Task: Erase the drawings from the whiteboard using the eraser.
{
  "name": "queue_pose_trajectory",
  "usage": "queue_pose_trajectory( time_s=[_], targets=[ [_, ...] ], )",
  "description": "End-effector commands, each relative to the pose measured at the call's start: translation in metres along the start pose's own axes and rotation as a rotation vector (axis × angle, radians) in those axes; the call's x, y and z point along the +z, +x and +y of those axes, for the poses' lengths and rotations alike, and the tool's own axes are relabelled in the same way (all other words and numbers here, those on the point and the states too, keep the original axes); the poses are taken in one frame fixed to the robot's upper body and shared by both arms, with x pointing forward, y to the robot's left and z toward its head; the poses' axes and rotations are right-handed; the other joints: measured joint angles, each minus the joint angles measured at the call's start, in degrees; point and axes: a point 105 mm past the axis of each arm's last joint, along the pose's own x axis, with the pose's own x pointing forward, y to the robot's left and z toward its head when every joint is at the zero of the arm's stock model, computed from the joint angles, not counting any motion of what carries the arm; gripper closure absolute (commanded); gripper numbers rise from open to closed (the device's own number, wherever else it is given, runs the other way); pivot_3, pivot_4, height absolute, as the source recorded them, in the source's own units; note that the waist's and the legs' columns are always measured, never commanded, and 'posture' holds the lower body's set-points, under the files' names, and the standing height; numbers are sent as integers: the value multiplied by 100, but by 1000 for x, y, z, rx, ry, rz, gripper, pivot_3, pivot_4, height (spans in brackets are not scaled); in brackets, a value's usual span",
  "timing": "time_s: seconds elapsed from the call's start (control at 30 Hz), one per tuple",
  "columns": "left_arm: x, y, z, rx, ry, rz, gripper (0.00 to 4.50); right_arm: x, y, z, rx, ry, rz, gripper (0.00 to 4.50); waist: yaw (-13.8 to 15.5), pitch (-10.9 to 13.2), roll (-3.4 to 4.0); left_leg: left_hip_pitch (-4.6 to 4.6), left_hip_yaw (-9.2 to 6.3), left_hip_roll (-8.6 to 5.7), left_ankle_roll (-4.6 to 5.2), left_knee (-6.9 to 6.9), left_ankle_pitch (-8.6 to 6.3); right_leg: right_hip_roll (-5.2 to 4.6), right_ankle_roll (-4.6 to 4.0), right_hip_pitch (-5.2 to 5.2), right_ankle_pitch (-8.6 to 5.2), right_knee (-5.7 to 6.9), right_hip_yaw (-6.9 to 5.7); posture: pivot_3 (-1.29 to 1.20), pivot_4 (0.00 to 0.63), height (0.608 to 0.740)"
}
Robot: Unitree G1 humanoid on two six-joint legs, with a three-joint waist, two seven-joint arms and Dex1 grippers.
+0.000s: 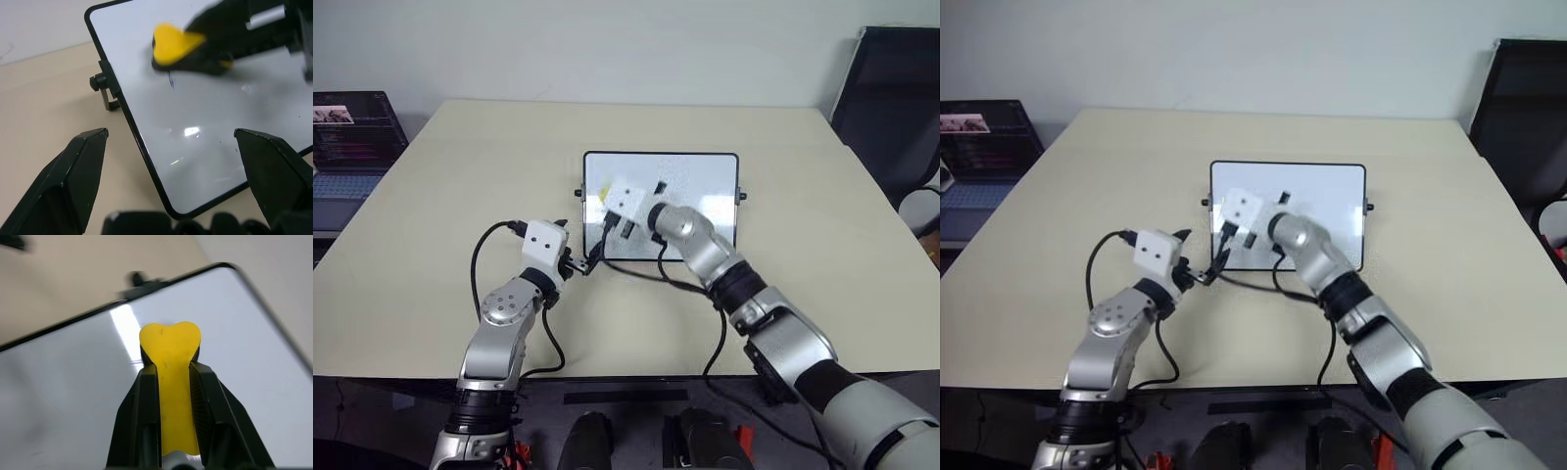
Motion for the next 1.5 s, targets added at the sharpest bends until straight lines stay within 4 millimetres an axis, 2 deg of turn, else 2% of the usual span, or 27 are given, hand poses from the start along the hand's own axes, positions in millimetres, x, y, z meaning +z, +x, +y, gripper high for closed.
queue_pose_trajectory(
  time_s=[0.03,0.13,0.37,0.57,0.67,0.97,1.03,1.13,1.27,1.47,1.5],
  targets=[
    [16,1,2,3,21,-50,0,0,2,-17,-73,10,4,3838,-9,0,0,-3,2,0,0,-5,0,0,-3,-4,1,0,1,0,150,740],
    [16,0,2,3,22,-51,0,-3,4,-12,-58,1,14,3838,-12,0,0,-4,0,0,-1,-10,-1,0,-12,-5,5,-1,1,0,150,740],
    [16,-1,1,4,18,-47,0,-21,-4,50,165,-33,47,3838,-30,-2,-3,5,-1,1,-1,-6,-1,0,4,2,-5,1,1,0,150,740],
    [14,-1,2,4,17,-43,0,-25,-15,71,234,-34,56,3838,-27,-2,-3,6,-7,3,-1,-3,0,-1,7,3,-6,4,-1,0,150,740],
    [14,-1,2,3,18,-43,0,-24,-14,63,209,-33,58,3838,-27,-2,-3,6,-5,3,-1,-3,0,-1,8,3,-7,4,0,0,150,740],
    [15,0,0,-3,20,-47,0,-9,-3,1,-31,6,24,3838,-5,-1,-1,5,-8,3,1,-2,1,-3,8,2,-6,3,-3,0,150,740],
    [16,1,0,-3,19,-48,0,-6,-5,-8,-63,41,-4,3838,0,0,-1,3,-6,2,0,-3,1,-3,6,2,-5,0,-2,0,150,740],
    [15,2,-2,-13,17,-48,0,-2,-15,-12,-58,197,-64,3838,3,0,-1,-10,-6,1,0,-7,0,-4,2,-3,-3,-5,-3,0,150,740],
    [17,4,-7,-37,15,-56,0,8,-42,-17,-27,275,-165,3838,14,0,0,-39,-16,0,-2,-8,-2,-5,1,-22,-2,-9,-7,0,150,740],
    [25,10,-17,-104,13,-74,0,-5,-100,-37,-75,397,-174,3838,74,2,2,-74,-26,-2,-3,-6,-2,-4,-5,-52,3,-6,-18,0,150,740],
    [30,14,-25,-155,2,-84,0,-15,-114,-43,-101,435,-133,3838,79,2,2,-74,-26,-2,-3,-5,-2,-4,-4,-54,2,-6,-19,0,150,740]
  ],
)
